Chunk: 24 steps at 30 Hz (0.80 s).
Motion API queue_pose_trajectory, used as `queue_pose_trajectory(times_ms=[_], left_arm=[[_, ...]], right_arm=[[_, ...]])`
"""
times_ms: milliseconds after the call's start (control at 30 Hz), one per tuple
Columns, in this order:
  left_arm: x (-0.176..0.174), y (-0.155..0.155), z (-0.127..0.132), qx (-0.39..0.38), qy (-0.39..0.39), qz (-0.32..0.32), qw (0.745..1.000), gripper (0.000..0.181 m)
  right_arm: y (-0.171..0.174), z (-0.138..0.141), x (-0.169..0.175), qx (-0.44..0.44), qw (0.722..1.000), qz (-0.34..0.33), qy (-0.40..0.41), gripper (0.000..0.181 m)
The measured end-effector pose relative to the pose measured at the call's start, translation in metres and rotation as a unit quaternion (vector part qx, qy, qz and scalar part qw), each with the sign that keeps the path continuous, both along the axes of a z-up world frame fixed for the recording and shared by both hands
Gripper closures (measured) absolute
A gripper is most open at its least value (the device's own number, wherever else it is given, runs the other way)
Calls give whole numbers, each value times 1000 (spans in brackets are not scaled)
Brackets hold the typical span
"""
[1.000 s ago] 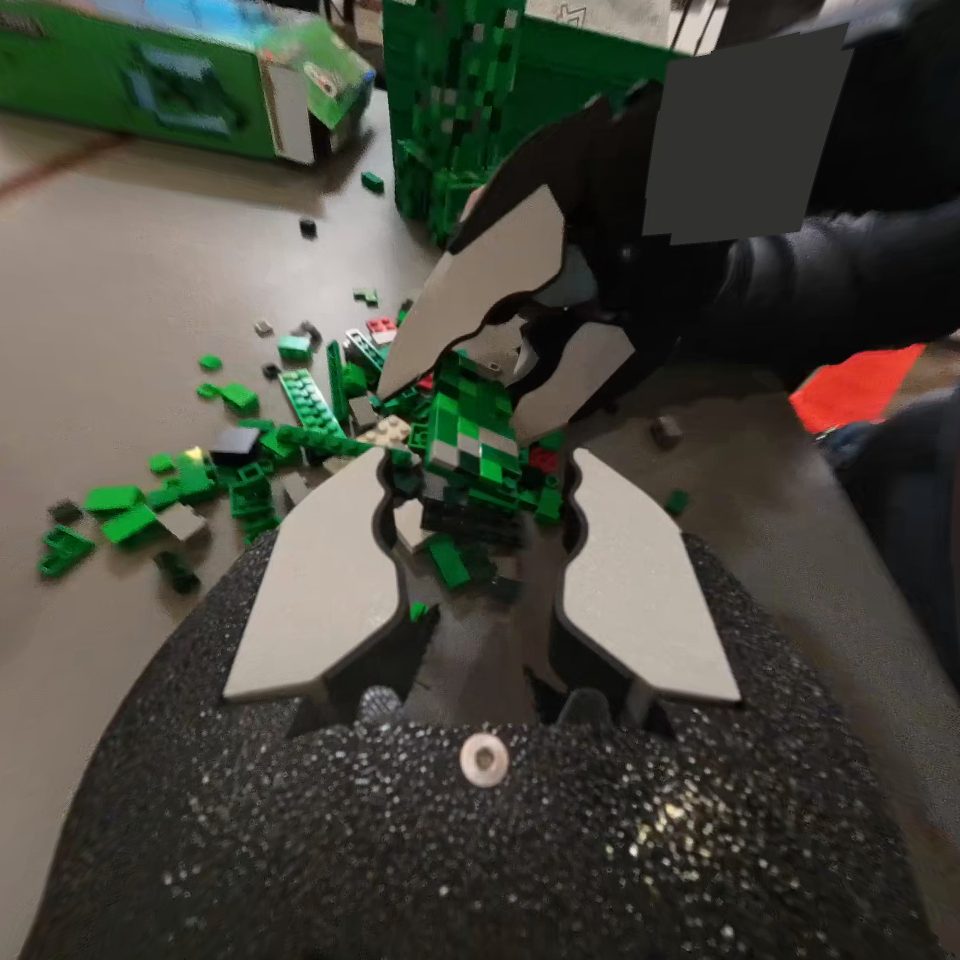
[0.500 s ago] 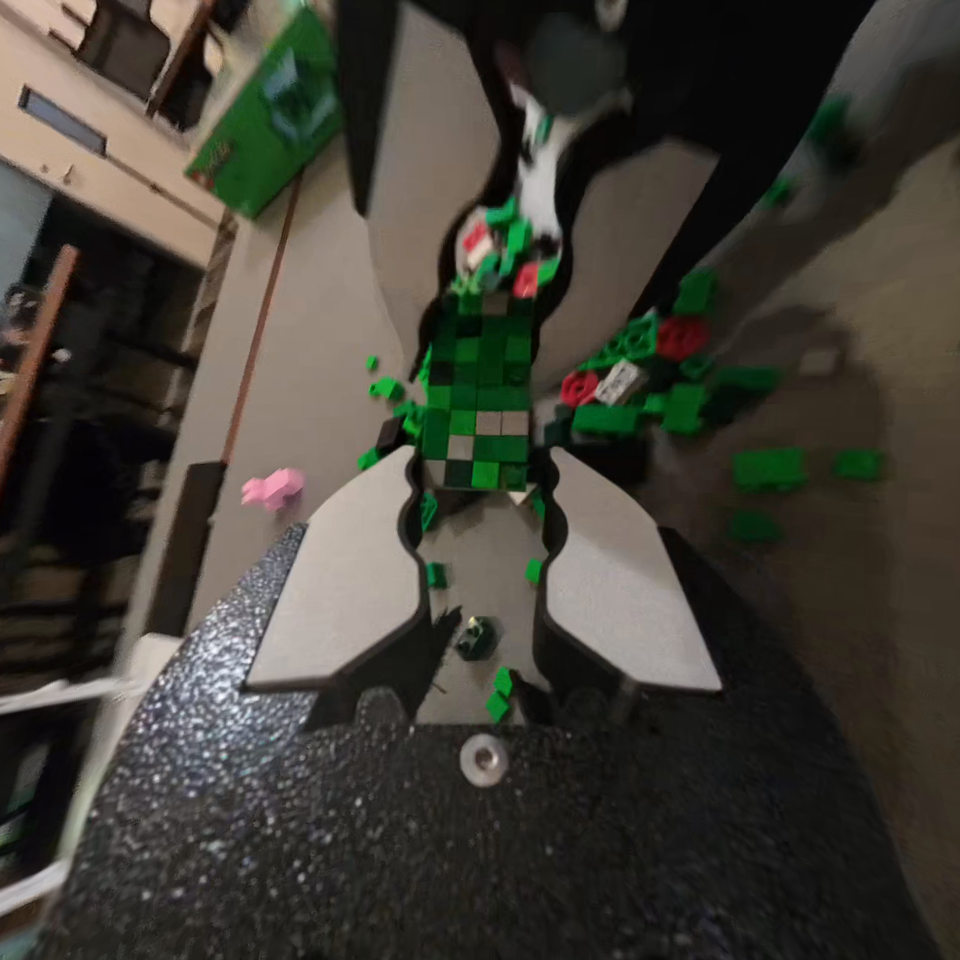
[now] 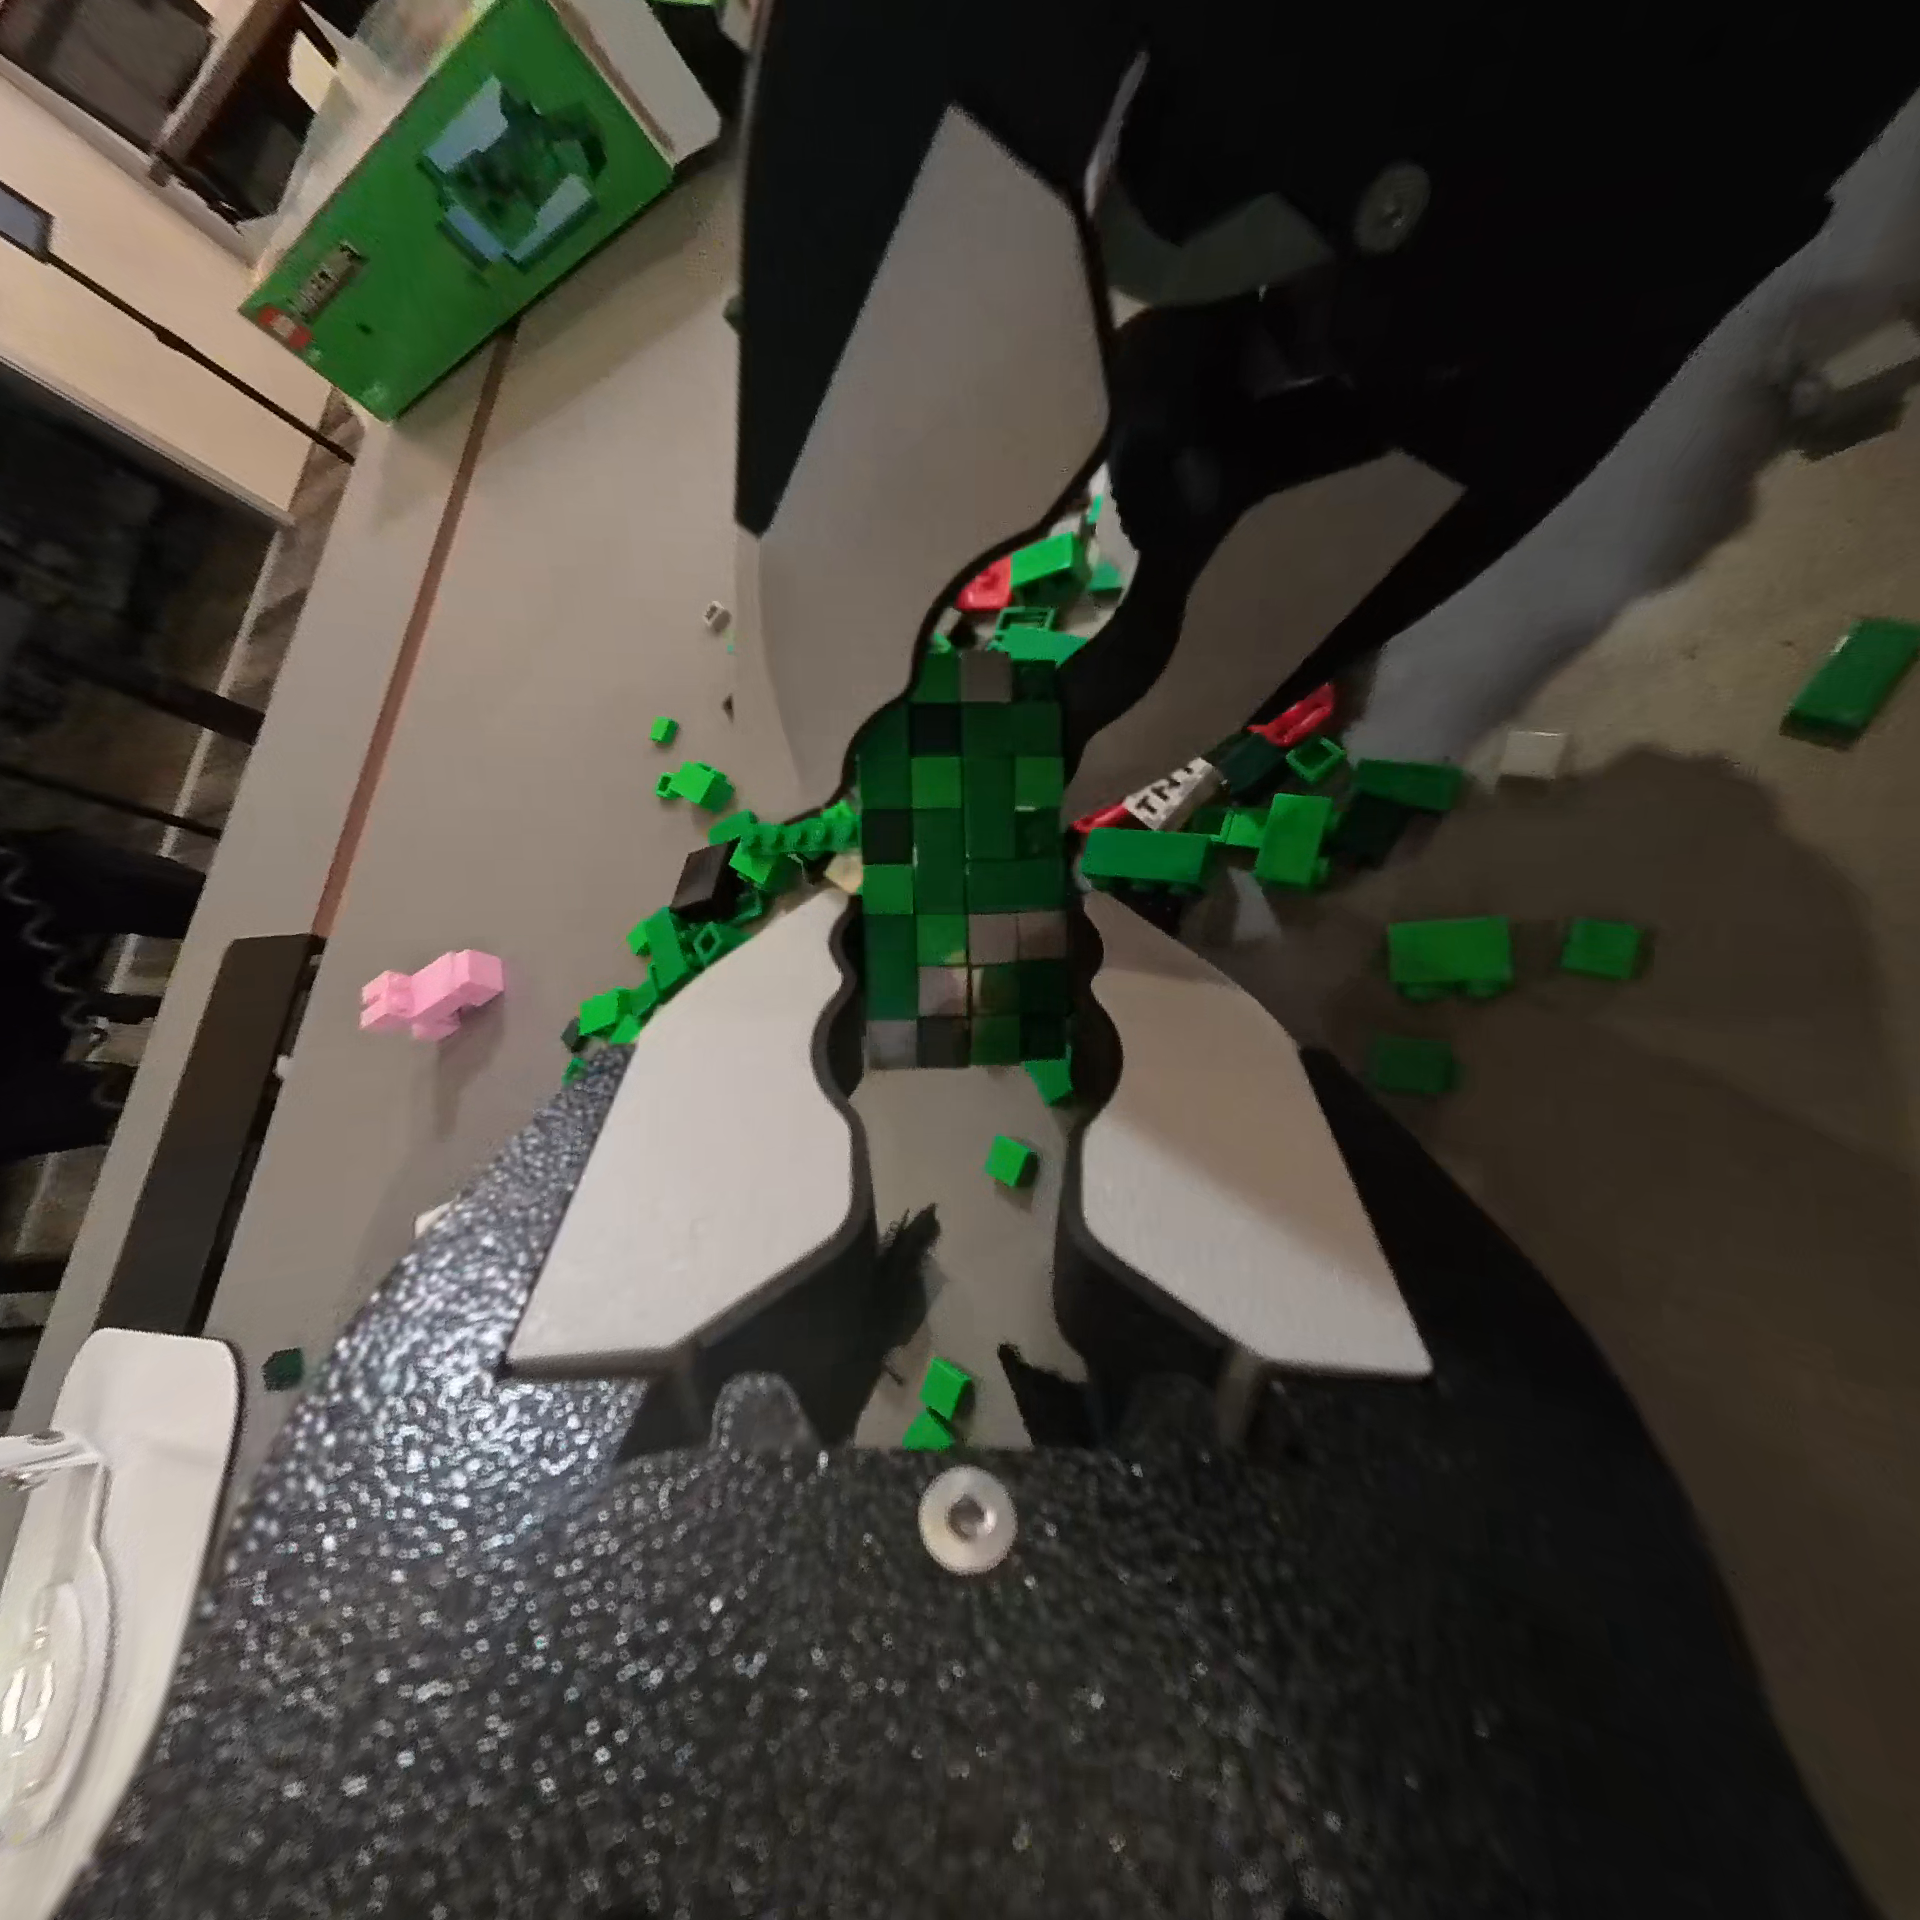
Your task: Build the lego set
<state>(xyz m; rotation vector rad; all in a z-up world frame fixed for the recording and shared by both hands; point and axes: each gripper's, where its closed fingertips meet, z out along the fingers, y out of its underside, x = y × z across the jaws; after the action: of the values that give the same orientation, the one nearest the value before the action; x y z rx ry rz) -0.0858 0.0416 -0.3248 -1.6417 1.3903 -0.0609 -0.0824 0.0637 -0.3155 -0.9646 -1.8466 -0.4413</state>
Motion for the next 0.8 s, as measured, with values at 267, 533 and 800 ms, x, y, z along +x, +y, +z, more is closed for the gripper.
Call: queue_pose_trajectory(times_ms=[267, 533, 800], left_arm=[[0, -10, 1, -86, -63, -29, 994, 145], [0, -9, 9, -132, -139, -26, 981, 159], [-6, 2, 1, -96, -106, 7, 990, 157]], right_arm=[[-2, 6, -5, 87, 995, 39, -15, 145], [6, 4, -4, 125, 991, 43, -21, 146], [13, -9, -3, 83, 996, 26, -23, 146]])
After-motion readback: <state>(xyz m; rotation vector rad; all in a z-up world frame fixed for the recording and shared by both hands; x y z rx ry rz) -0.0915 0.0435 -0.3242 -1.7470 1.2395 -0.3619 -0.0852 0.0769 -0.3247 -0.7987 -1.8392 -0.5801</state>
